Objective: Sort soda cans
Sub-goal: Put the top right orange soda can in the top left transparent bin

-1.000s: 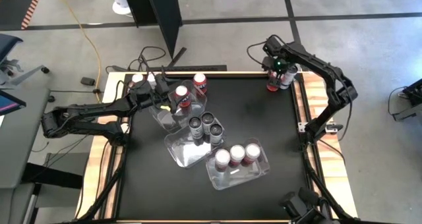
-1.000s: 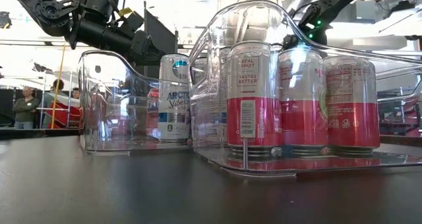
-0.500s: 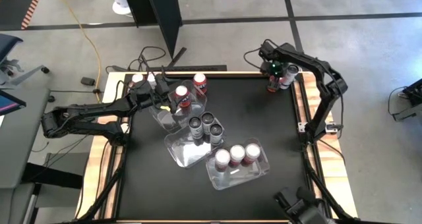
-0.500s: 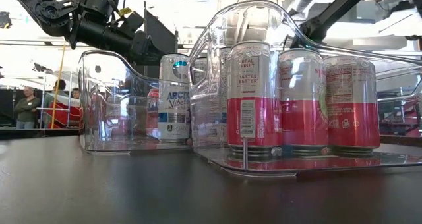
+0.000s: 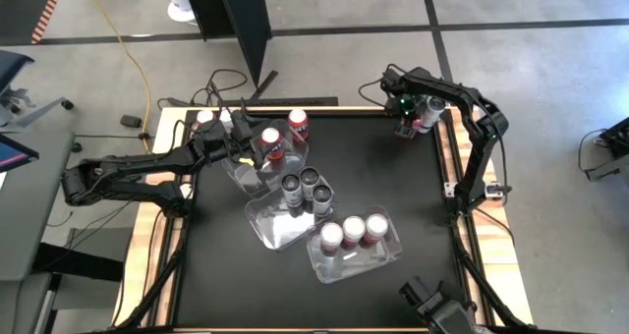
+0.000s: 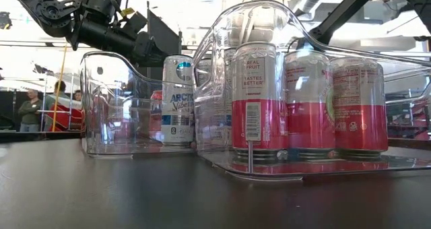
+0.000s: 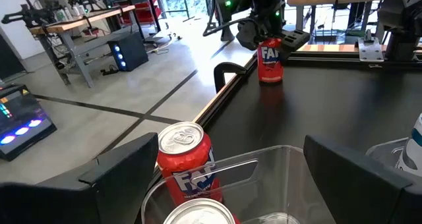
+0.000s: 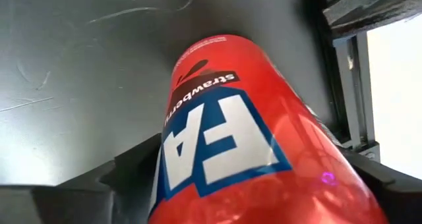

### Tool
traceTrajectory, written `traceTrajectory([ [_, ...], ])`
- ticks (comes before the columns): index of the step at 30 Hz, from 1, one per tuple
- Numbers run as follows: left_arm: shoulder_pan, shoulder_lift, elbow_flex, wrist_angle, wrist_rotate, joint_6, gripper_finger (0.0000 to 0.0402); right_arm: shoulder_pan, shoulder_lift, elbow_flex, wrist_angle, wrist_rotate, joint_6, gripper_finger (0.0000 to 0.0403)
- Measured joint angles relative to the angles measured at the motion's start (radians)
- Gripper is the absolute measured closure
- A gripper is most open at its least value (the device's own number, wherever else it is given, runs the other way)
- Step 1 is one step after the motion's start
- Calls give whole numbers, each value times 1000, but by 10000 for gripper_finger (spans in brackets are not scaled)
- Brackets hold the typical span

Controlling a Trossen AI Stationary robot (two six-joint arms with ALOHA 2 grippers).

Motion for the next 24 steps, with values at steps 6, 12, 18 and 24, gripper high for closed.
traceTrajectory([
  [6,0,0,0,0,0,0,26,4,1,-1,-3,-13,12,84],
  [12,0,0,0,1,0,-2,26,22,1,-2,2,-7,19,90],
  [18,0,0,0,2,0,-5,26,36,1,-3,1,-7,19,90],
  [24,0,0,0,3,0,-5,26,86,-9,19,-14,-53,6,91],
])
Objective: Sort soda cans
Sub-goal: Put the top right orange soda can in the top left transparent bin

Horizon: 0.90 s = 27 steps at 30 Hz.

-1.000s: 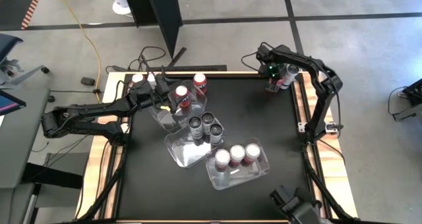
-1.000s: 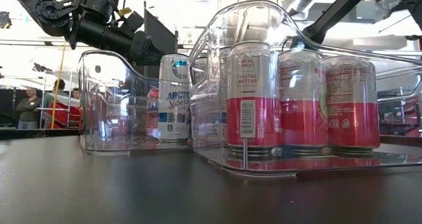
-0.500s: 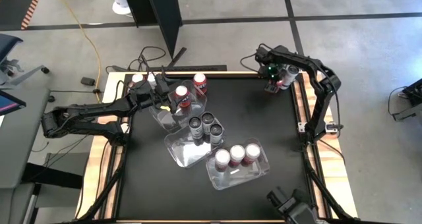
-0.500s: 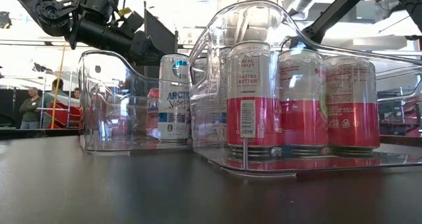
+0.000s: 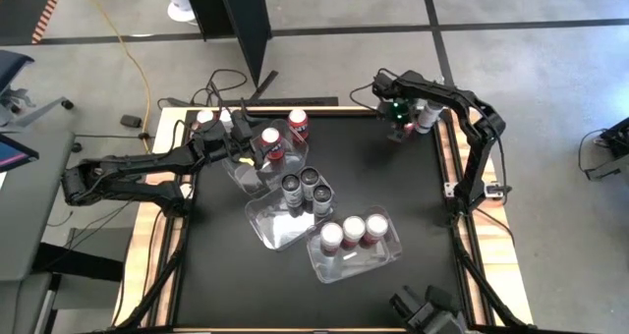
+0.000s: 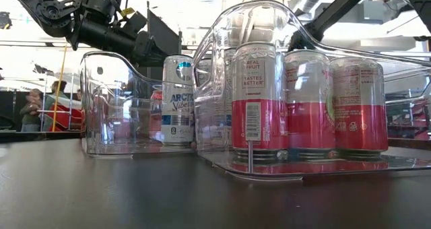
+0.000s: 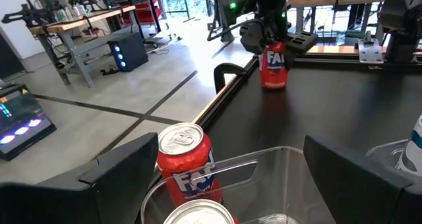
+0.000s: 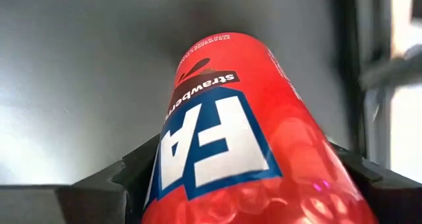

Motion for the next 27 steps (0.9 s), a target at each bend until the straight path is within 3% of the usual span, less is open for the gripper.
traceTrajectory([
  [12,0,0,0,-3,0,-7,26,162,-8,175,-62,-5,-33,91],
  [27,0,0,0,-4,42,-61,26,473,-12,638,-79,4,-183,91],
])
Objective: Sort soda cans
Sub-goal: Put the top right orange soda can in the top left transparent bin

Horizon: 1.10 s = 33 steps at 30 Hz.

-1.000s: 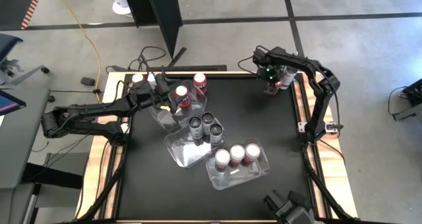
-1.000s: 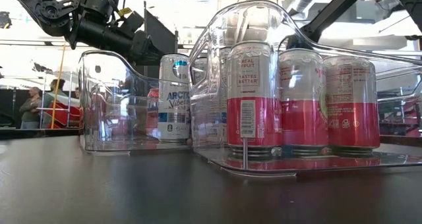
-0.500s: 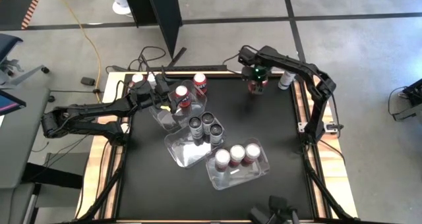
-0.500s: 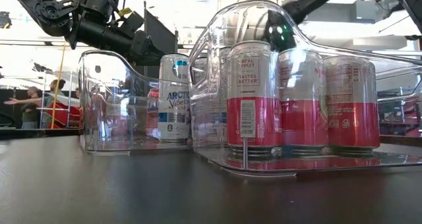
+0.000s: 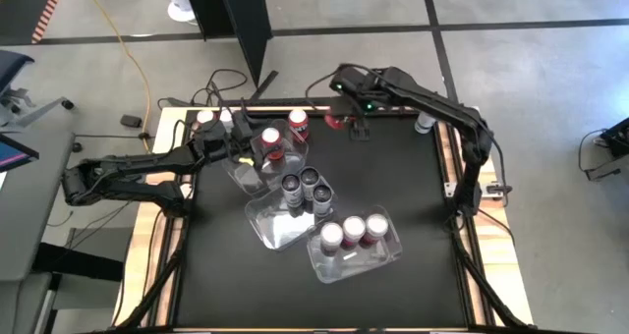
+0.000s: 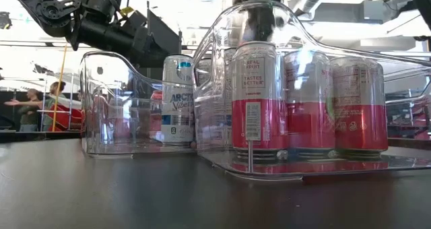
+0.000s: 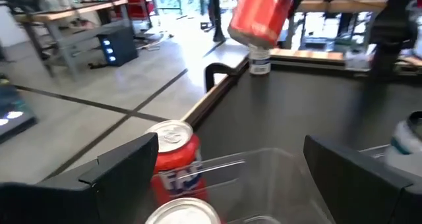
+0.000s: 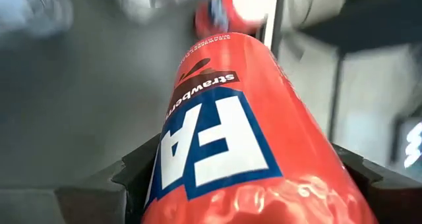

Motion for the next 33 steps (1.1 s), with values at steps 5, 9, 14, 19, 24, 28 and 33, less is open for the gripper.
traceTrajectory([
  [5,0,0,0,7,31,5,26,102,3,51,88,0,-80,91],
  [9,-7,-3,0,10,33,32,26,163,24,51,158,-1,-108,91],
  [14,-58,-4,30,5,39,96,26,208,60,51,231,2,-121,91],
  [19,-108,-10,63,-29,40,151,26,219,101,51,238,3,-132,91],
  [24,-137,-14,122,-112,39,190,26,211,142,51,273,4,-149,91],
  [28,-151,-14,204,-290,39,200,26,210,170,51,324,5,-179,91],
  [33,-151,-13,257,-383,-1,209,26,212,189,51,395,2,-212,91],
])
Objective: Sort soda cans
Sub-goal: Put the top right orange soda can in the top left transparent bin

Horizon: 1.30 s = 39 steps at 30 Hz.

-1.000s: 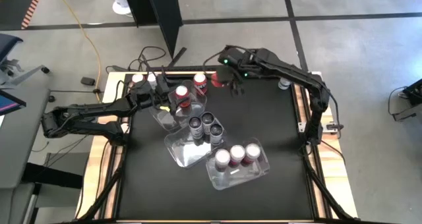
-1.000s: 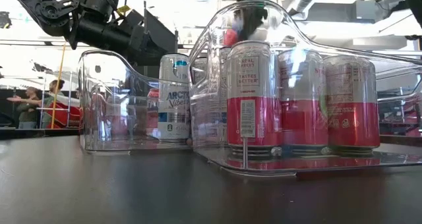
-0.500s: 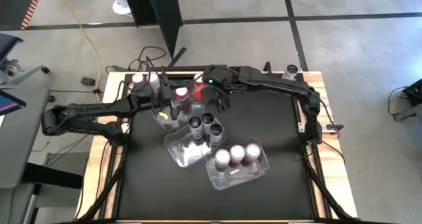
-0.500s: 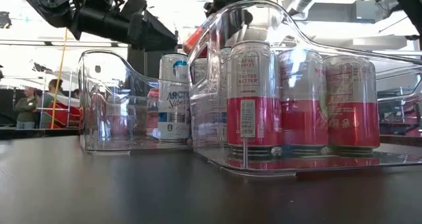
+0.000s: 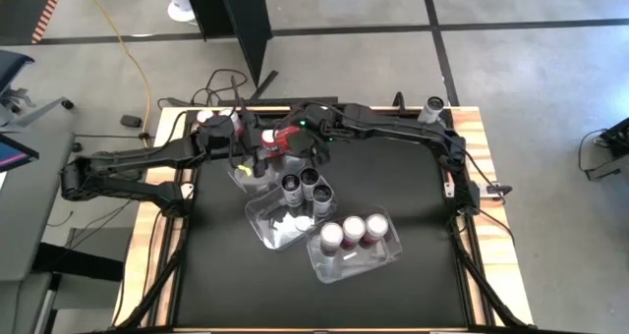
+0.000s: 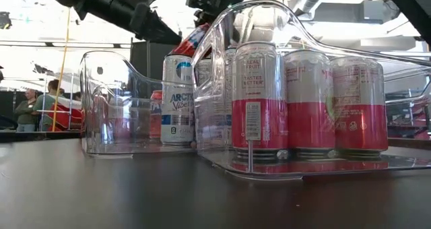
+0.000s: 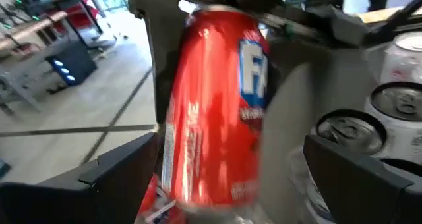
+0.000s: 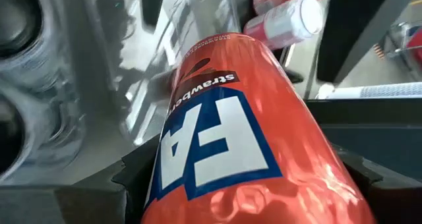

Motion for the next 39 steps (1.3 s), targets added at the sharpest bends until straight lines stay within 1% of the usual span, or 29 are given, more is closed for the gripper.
traceTrajectory([
  [3,0,0,6,-27,-36,29,26,2,4,0,23,-4,-6,91],
  [8,0,0,7,-66,-50,39,26,9,13,1,51,-14,-9,91],
  [12,0,31,7,-87,-90,55,26,17,15,0,85,-50,-13,91],
  [16,0,89,7,-76,-90,63,26,33,14,0,123,-59,-27,91],
  [18,0,110,6,-45,-98,58,26,41,14,0,119,-62,-29,91],
  [24,0,115,7,24,-102,58,26,43,16,0,124,-67,-23,91],
  [29,-4,116,46,-37,-101,58,26,42,16,2,126,-68,-21,91],
  [34,-11,117,66,-49,-105,62,26,36,16,2,123,-85,-21,91],
  [37,-11,116,67,-50,-105,62,35,35,16,2,124,-85,-21,91],
  [39,-12,116,67,-55,-103,57,47,36,16,2,124,-85,-21,91],
])
